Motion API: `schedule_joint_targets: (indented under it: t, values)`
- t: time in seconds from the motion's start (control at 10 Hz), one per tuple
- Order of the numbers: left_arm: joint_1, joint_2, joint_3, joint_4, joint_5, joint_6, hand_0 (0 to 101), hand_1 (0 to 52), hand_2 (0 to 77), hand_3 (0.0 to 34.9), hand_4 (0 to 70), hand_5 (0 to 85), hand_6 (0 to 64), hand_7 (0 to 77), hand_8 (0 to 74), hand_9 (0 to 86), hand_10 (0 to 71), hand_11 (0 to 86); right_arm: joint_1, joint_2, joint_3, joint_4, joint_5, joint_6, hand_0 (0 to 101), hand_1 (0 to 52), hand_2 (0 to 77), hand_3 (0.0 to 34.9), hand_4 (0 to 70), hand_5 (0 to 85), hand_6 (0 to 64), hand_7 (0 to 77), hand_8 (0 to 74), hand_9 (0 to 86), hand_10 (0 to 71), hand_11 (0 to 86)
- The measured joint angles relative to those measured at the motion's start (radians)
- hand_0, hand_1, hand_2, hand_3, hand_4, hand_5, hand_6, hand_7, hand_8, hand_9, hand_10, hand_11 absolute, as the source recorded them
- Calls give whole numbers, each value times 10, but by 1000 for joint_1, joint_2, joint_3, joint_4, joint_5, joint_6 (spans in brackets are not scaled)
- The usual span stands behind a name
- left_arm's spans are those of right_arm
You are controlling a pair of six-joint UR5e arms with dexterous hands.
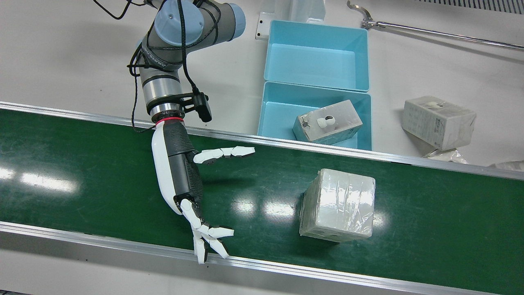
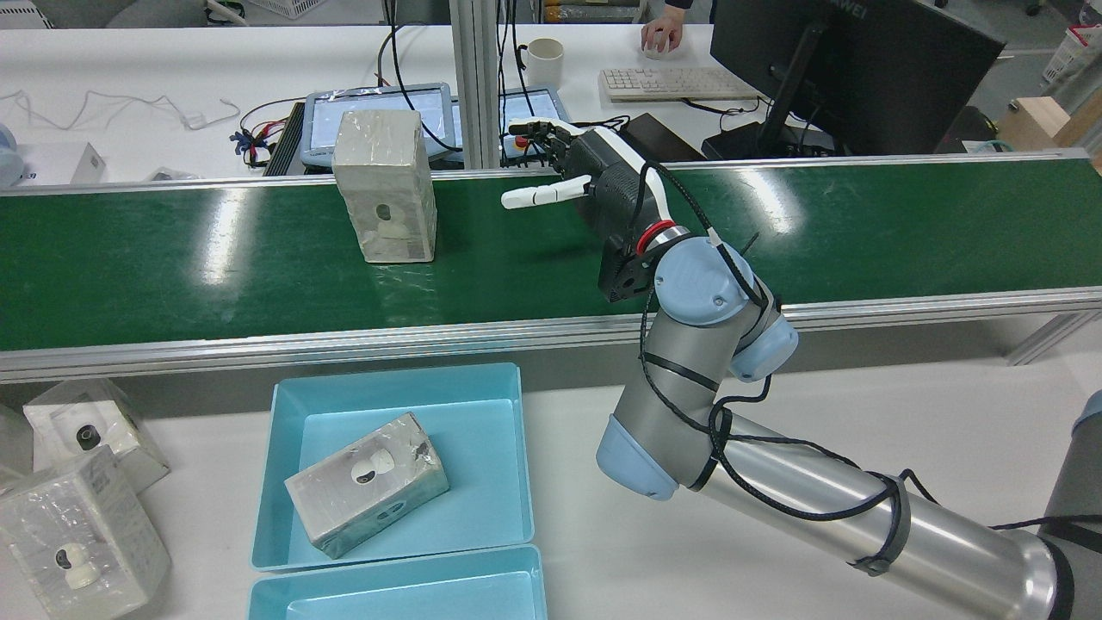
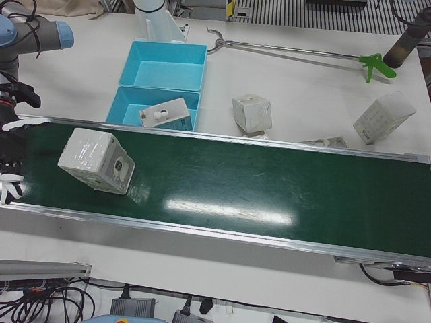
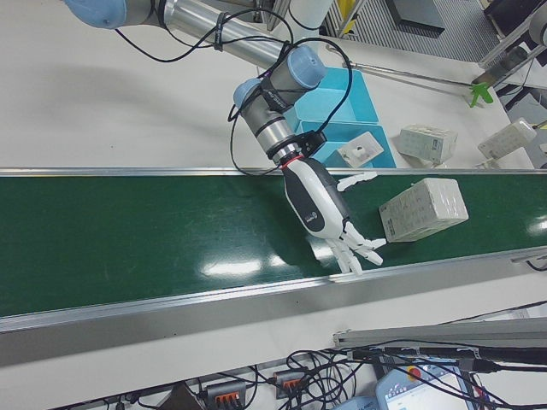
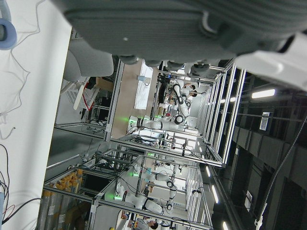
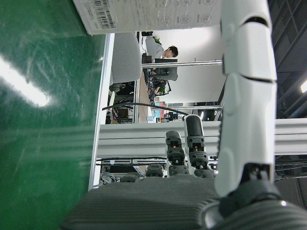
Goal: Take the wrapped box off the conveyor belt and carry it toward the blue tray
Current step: 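Close the right hand around the wrapped white box on the belt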
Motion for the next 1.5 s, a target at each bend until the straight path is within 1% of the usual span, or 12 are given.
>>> schedule_joint_targets:
  t: [0.4,1.0,1.1,1.2,1.3,1.4,1.5]
  values:
    - [0,0,0,0,0,0,0,0,5,0,0,11,5,5,5,0,5,5,0,-2,-1,0,0,-2,482,153,104,0,104,300,55,71,5,27,0,5]
    - [0,0,0,0,0,0,0,0,5,0,0,11,5,0,5,0,5,5,-5,-5,-5,2,13,-8,487,153,120,0,93,295,55,71,0,27,0,5]
    - [0,0,0,0,0,0,0,0,5,0,0,11,5,0,5,0,5,5,-6,-5,-7,2,14,-9,489,169,120,7,93,295,55,71,0,27,0,5]
    - [0,0,0,0,0,0,0,0,5,0,0,11,5,5,5,5,5,5,-7,-5,-8,2,14,-9,488,169,120,10,93,289,55,71,0,27,0,5]
    - [0,0,0,0,0,0,0,0,5,0,0,11,5,5,5,5,5,5,-8,-5,-9,3,14,-9,489,147,125,9,93,289,55,71,0,27,0,5]
    - [0,0,0,0,0,0,0,0,5,0,0,11,5,0,5,0,5,5,-9,-5,-9,3,14,-10,488,175,120,16,93,289,49,71,0,27,0,11]
    - [0,0,0,0,0,0,0,0,5,0,0,11,5,5,5,0,5,5,-10,-5,-10,3,14,-10,488,175,120,16,93,289,49,71,0,27,0,11]
